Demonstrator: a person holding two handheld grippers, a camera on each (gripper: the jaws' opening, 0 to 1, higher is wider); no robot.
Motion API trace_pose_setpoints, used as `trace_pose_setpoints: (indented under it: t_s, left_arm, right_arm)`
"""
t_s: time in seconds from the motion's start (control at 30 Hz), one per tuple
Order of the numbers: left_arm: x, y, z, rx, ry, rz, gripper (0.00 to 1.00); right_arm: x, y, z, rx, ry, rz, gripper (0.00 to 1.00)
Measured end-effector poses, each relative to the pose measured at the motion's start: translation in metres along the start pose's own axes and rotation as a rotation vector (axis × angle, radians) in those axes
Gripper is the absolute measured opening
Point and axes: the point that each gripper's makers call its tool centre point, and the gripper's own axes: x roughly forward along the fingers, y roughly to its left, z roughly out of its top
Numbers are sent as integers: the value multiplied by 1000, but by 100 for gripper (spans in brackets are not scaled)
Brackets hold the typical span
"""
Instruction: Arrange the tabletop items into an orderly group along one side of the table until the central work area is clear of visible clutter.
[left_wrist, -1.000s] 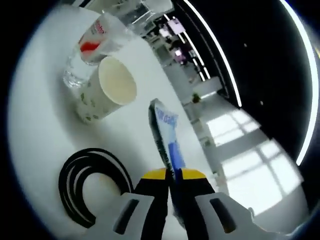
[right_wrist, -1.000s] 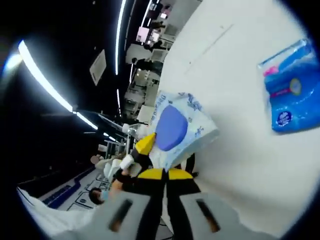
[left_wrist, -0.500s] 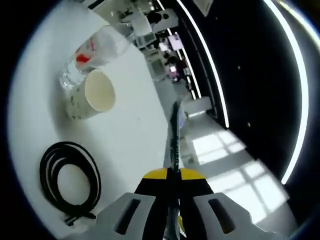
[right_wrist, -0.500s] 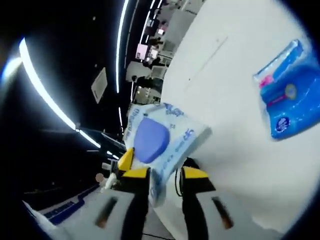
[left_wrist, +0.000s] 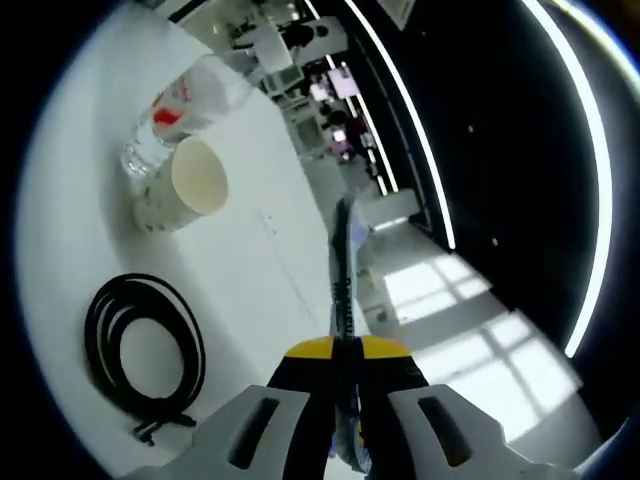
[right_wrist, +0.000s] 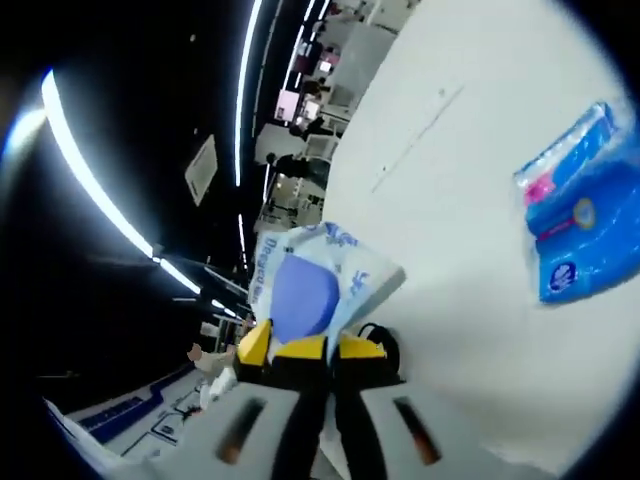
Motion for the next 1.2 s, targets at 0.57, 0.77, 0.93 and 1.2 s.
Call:
trace_pose_setpoints:
  t_s: [0.57, 0.77, 0.93, 1.2]
  left_arm:
    - [21, 28, -25, 38, 84, 115, 1]
    - [22, 43, -25, 65, 94, 163, 0]
    - [26, 51, -21, 89, 90, 193, 0]
    - [40, 71, -24, 67, 99, 259, 0]
  right_arm:
    - [3, -23, 44, -281, 47, -200, 0]
    - [11, -30, 47, -268, 46, -198, 0]
    - [20, -38, 43, -271, 62, -212, 0]
    - [30, -56, 47, -288, 66, -266, 0]
